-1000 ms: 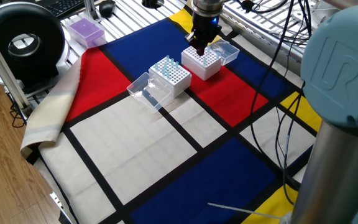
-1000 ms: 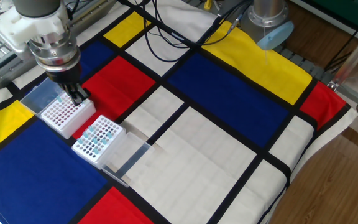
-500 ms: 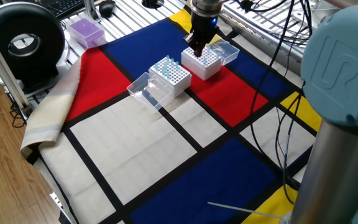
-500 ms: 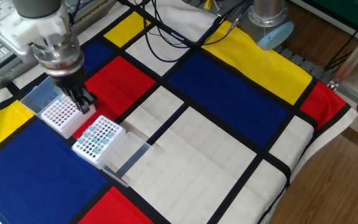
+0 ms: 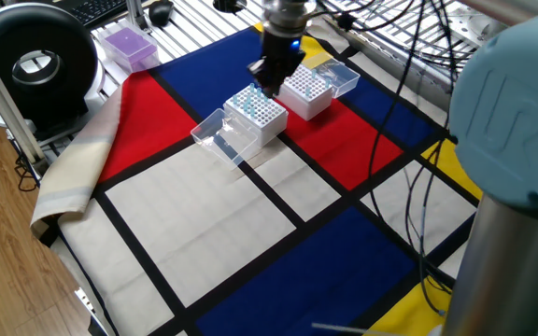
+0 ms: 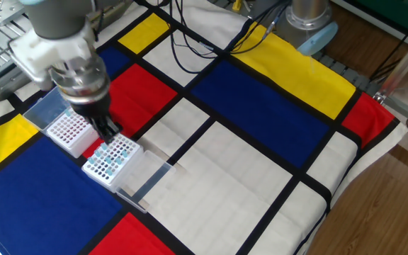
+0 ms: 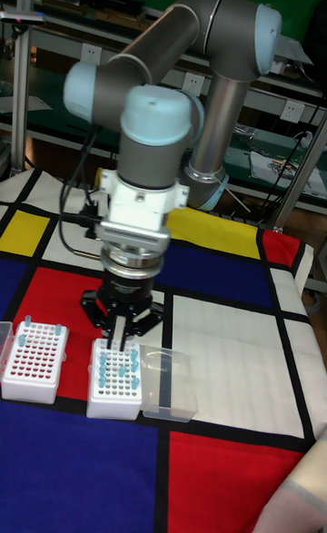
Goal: Transfer all medium pipette tips from one holder to another
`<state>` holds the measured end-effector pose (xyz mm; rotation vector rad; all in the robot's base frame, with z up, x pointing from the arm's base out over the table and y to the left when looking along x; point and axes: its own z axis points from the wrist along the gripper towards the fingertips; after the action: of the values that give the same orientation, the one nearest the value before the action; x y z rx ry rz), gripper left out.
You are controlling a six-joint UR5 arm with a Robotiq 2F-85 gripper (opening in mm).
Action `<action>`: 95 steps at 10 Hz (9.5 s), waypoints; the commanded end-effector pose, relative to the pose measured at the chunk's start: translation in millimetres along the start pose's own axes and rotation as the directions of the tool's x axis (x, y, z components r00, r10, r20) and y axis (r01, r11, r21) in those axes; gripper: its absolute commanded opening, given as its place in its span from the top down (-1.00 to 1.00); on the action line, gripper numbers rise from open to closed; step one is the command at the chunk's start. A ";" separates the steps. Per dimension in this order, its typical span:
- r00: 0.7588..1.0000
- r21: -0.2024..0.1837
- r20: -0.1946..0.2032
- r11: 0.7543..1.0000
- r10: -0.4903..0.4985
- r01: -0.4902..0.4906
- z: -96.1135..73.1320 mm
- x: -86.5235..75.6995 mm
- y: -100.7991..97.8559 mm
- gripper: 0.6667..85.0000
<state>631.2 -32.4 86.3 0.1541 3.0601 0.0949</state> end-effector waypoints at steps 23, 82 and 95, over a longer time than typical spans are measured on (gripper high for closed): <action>0.999 -0.013 0.035 1.000 0.007 -0.006 17.6 3.0 31.6 0.36; 0.983 0.092 -0.006 0.979 -0.181 0.181 -45.8 -29.6 -85.7 0.72; 0.987 0.068 0.010 0.985 -0.159 0.158 -35.0 -11.5 -94.4 0.72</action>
<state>633.6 -130.5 117.3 -0.0984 3.0536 -0.0404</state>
